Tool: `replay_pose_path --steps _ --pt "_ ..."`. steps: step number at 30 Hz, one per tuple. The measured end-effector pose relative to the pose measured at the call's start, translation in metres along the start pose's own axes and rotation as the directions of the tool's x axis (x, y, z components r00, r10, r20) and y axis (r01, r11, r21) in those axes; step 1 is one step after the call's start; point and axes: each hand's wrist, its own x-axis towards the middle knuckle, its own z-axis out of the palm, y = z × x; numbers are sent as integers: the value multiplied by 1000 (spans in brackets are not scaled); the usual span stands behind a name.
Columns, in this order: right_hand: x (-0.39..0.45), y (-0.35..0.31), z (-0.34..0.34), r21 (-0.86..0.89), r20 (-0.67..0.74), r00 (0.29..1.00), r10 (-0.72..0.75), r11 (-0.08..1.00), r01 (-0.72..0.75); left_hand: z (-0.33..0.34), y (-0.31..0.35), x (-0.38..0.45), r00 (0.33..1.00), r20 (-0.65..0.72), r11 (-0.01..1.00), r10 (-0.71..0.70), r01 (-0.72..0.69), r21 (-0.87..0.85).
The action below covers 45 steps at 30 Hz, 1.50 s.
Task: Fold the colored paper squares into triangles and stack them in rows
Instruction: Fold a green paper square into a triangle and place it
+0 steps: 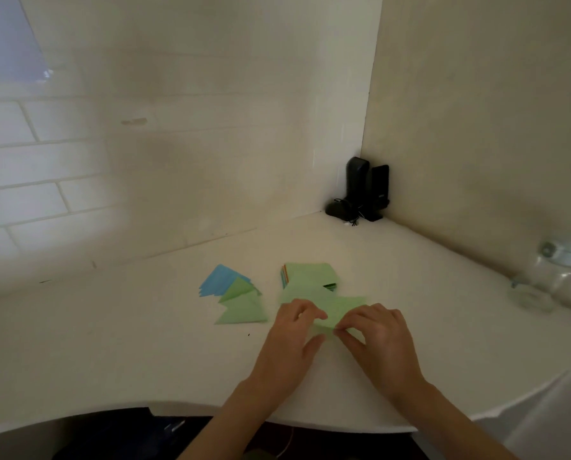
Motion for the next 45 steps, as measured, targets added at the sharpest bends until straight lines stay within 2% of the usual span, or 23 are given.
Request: replay_pose_path --steps 5,7,11,17,21,25,27,32,38,45 --pt "-20 5 1 -40 82 997 14 999 -11 11 -2 -9 993 112 999 33 -31 -21" --pt "-23 4 2 -34 134 989 67 997 -63 12 -3 -11 991 128 1000 25 -24 -12" --pt "-25 7 5 80 218 963 159 980 -180 14 -4 -9 993 116 1000 10 -9 -15" --pt "-16 12 2 239 364 912 191 927 -289 20 -4 -4 993 93 996 -80 83 -29" --pt "-12 12 -3 258 400 893 205 910 -325 23 -4 -3 986 83 985 -146 153 -79" --pt "-12 7 -7 304 373 891 257 874 -379 25 -4 -1 976 102 975 -195 204 -88" --pt "-8 7 -7 318 408 867 288 845 -430 26 -4 1 968 106 966 -226 237 -100" --pt "9 9 -6 301 556 753 351 760 -576 25 -4 5 950 134 940 -282 302 -162" --pt "17 17 -8 264 682 669 297 753 -603 16 -6 8 922 197 908 -334 371 -196" --pt "13 14 -18 245 699 676 234 809 -534 5 -13 7 901 299 886 -314 392 -249"
